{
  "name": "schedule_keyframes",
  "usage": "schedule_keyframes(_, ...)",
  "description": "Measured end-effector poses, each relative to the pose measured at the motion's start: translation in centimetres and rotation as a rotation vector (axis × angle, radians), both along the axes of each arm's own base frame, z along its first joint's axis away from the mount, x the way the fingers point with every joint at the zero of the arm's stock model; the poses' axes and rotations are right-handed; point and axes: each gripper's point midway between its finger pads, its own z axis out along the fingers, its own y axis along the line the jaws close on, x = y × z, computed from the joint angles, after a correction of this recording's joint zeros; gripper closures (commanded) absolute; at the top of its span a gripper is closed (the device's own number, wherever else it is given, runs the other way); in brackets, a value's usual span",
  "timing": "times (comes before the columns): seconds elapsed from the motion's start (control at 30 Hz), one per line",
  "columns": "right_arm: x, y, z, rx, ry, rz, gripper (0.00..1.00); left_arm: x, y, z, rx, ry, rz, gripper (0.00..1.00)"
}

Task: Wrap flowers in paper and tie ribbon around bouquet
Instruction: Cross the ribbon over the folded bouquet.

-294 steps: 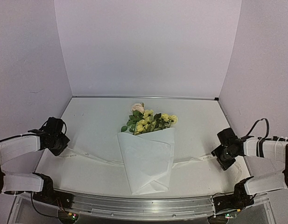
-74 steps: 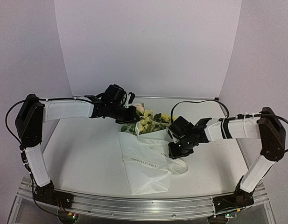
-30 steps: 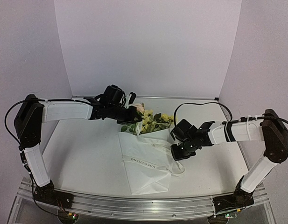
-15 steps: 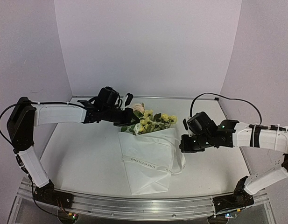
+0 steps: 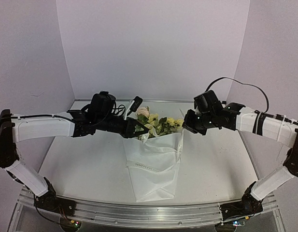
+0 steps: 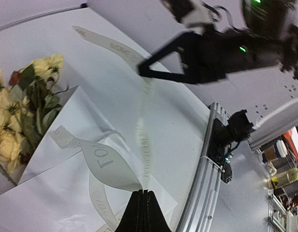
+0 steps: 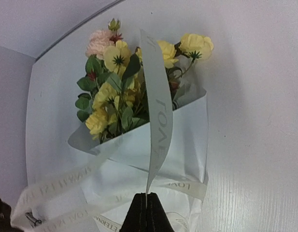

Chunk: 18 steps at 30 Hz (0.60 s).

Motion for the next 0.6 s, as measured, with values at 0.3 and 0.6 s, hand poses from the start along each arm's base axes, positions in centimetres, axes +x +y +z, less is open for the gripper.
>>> schedule_keyframes(0.3,4.1,1.2,-1.4,0.074,0.095,-0.046,1.0,-10.7,-4.4,-3.4,0.201,-0.215,-0.319,0.97)
schedule_keyframes(0.6,3.8,2.1,-2.2,0.091,0.135,-0.011,1.0,-12.3,-4.2,-12.2,0.509,-0.288,-0.392,1.0)
